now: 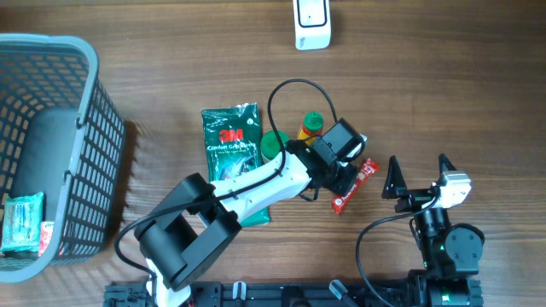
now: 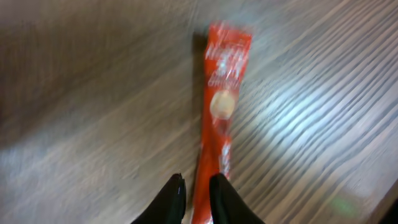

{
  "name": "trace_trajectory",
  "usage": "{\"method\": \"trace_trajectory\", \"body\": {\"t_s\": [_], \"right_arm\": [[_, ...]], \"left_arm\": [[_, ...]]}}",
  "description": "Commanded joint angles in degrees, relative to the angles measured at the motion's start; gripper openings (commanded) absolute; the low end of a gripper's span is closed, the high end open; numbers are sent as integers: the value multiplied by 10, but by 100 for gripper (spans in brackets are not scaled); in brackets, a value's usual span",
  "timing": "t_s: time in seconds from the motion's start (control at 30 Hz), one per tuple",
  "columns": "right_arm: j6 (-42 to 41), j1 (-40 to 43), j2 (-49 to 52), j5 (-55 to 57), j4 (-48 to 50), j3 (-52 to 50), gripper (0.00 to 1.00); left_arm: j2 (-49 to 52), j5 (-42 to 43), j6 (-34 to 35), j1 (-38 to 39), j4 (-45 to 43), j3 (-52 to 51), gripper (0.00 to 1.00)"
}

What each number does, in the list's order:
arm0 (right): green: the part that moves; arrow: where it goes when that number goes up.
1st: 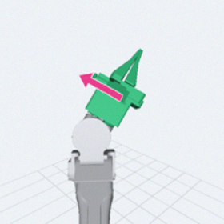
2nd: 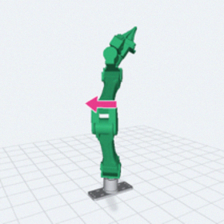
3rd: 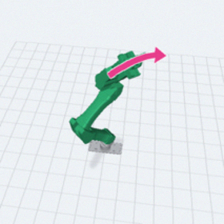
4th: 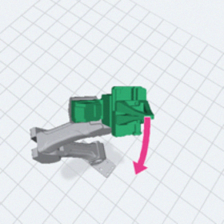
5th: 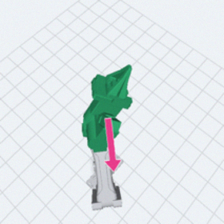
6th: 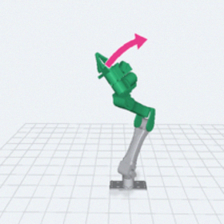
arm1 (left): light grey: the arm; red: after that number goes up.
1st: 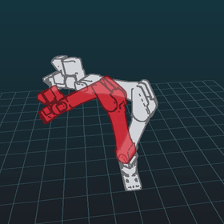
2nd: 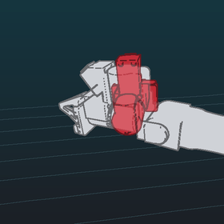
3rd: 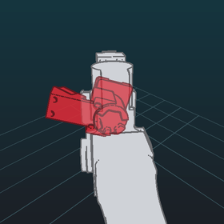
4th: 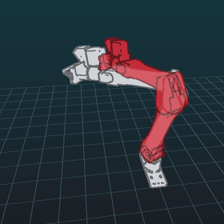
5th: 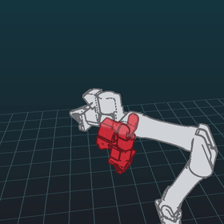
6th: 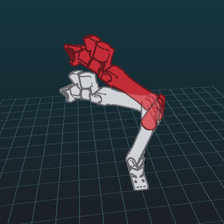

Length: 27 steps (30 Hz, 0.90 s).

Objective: Scan the item barcode
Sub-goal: 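Carry the Nescafe stick right and drop it near the right gripper, then move the left gripper back into the basket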

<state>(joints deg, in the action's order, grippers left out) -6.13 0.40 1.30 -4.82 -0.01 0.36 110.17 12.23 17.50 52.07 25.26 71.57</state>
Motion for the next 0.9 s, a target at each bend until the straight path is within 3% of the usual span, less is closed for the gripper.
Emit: {"method": "trace_trajectory", "body": {"t_s": [0.0, 0.3, 0.4, 0.47, 0.5, 0.63, 0.7, 0.73, 0.87], "right_arm": [[6, -2, 1, 5, 2, 0, 100], [6, -2, 1, 5, 2, 0, 100], [6, -2, 1, 5, 2, 0, 100], [6, -2, 1, 5, 2, 0, 100], [6, -2, 1, 5, 2, 0, 100], [6, -2, 1, 5, 2, 0, 100], [5, -2, 1, 5, 1, 0, 100], [6, -2, 1, 5, 2, 0, 100], [6, -2, 1, 5, 1, 0, 100]], "left_arm": [[-29, -3, 10, 2, 52, -4, 17], [-141, -8, -20, -4, 274, 1, 16], [-221, -86, -21, -28, 346, 15, 10], [-293, -140, -21, -60, 361, 16, 12], [-323, -163, -21, -76, 360, 16, 19], [-445, -278, -21, -168, 314, 16, 75], [-501, -301, -21, -229, 266, 16, 95], [-526, -311, -21, -265, 241, 16, 100], [-581, -362, -21, -416, 170, 16, 100]]}}
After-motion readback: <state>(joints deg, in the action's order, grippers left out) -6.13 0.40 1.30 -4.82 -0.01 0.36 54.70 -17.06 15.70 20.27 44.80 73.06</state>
